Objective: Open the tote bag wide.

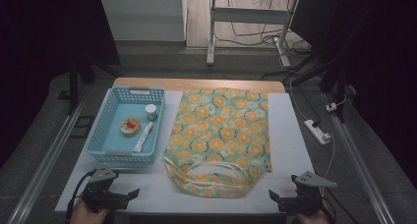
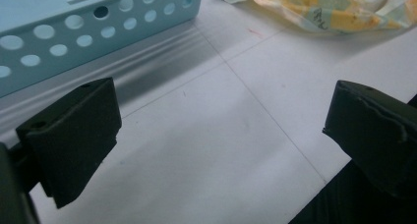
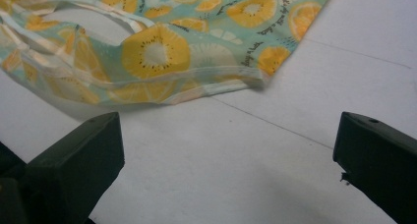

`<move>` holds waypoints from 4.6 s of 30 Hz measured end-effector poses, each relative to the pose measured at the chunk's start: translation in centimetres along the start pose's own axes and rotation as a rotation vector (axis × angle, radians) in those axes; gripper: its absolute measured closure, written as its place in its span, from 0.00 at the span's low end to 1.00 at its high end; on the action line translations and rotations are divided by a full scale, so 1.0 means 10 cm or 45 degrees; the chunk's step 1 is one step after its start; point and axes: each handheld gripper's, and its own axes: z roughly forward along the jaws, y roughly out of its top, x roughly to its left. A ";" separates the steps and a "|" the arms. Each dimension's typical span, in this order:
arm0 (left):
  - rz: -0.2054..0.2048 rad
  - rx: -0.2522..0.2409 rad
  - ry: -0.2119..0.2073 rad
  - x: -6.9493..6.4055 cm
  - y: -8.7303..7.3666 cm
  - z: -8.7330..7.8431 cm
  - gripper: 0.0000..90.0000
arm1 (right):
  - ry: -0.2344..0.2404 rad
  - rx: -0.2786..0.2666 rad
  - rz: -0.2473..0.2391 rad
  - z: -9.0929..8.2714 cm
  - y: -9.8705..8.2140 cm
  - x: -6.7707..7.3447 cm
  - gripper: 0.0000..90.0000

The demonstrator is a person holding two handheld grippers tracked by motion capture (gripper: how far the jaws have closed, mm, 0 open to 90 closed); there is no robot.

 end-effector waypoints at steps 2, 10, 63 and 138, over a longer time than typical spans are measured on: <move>0.008 0.011 -0.005 0.00 0.00 0.01 0.01 | 0.005 -0.003 0.000 0.01 0.00 0.00 0.00; 0.043 0.047 -0.033 -0.01 0.02 0.04 0.02 | 0.028 0.023 -0.012 0.03 0.01 0.00 0.00; 0.012 0.055 -0.073 0.03 0.02 0.04 0.00 | 0.159 -0.064 -0.091 0.09 0.21 0.26 0.00; 0.037 0.084 -0.034 0.02 0.04 0.07 0.00 | 0.298 0.347 -0.457 1.46 0.78 1.20 0.04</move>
